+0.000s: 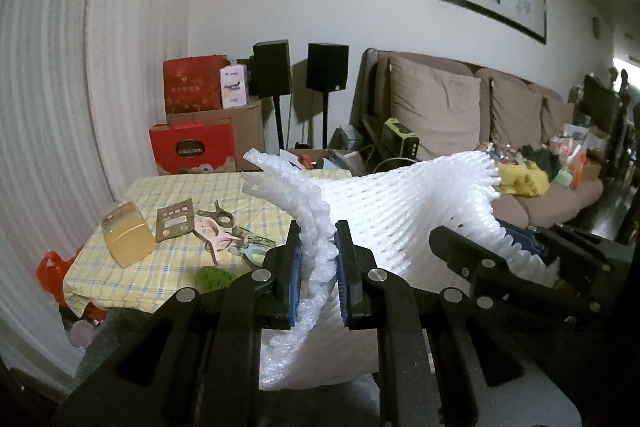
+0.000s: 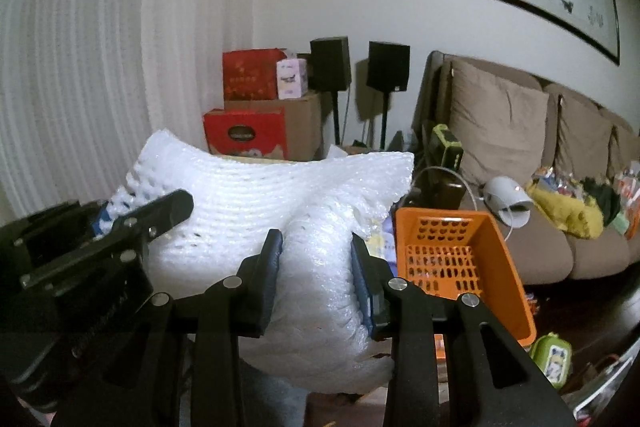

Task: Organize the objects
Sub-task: 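Lift the foam net stack off the table with both tools, then carry the held foam net stack with both tools toward the orange basket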

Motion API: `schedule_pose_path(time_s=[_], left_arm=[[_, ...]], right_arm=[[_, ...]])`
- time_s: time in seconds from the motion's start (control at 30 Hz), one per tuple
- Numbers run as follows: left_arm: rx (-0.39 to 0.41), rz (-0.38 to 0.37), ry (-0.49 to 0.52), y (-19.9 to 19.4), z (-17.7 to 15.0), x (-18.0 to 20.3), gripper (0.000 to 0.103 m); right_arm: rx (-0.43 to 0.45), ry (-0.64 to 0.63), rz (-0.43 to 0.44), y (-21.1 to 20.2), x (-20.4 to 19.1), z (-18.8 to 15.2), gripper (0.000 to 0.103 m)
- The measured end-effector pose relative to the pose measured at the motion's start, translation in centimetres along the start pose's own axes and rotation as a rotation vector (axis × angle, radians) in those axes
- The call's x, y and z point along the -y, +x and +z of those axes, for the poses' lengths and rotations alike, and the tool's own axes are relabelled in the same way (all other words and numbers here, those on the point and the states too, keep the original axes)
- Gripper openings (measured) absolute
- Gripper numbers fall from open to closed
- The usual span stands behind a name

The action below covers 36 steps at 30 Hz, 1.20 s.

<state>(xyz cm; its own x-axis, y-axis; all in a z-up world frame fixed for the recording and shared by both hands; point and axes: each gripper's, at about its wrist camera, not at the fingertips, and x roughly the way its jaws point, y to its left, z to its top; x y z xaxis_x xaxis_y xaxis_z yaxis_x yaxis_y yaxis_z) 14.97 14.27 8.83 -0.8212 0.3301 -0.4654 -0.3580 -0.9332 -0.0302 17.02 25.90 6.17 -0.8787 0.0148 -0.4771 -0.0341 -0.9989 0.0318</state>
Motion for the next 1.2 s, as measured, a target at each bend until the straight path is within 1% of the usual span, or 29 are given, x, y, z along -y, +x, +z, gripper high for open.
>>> schedule_pose_path(time_s=[0.17, 0.3, 0.5, 0.57, 0.63, 0.73, 0.87, 1.07, 1.2], left_arm=[[0.027, 0.028, 0.005, -0.1, 0.8, 0.2, 0.014], [0.014, 0.041, 0.006, 0.5, 1.0, -0.1, 0.014], [0.01, 0.039, 0.04, 1.0, 0.8, 0.8, 0.014], [0.003, 0.037, 0.051, 1.4, 0.8, 1.4, 0.014], [0.003, 0.035, 0.043, 1.5, 0.9, 1.7, 0.014], [0.005, 0.027, 0.042, 1.6, 1.3, 2.1, 0.014], [0.012, 0.021, 0.051, 1.7, 1.7, 2.8, 0.014], [0.02, -0.001, 0.064, 2.4, 2.1, 3.9, 0.014], [0.013, -0.026, 0.057, 2.7, 2.3, 4.2, 0.014]], right_arm=[[0.014, 0.031, 0.028, 0.0, 0.1, 0.2, 0.033], [-0.001, -0.002, 0.03, 1.1, -0.2, 0.3, 0.033], [-0.007, 0.009, 0.028, 1.4, 0.8, 0.5, 0.033], [-0.026, 0.004, 0.023, 1.5, 1.1, 0.5, 0.033], [-0.022, 0.02, 0.033, 1.3, 1.5, 0.7, 0.033], [-0.015, 0.017, 0.014, 1.2, 2.1, 0.9, 0.033], [-0.018, 0.027, 0.011, 1.2, 3.0, 0.9, 0.034], [-0.021, 0.022, -0.025, 1.3, 4.1, 1.0, 0.034], [-0.029, 0.048, -0.022, 1.4, 5.3, 0.9, 0.034]])
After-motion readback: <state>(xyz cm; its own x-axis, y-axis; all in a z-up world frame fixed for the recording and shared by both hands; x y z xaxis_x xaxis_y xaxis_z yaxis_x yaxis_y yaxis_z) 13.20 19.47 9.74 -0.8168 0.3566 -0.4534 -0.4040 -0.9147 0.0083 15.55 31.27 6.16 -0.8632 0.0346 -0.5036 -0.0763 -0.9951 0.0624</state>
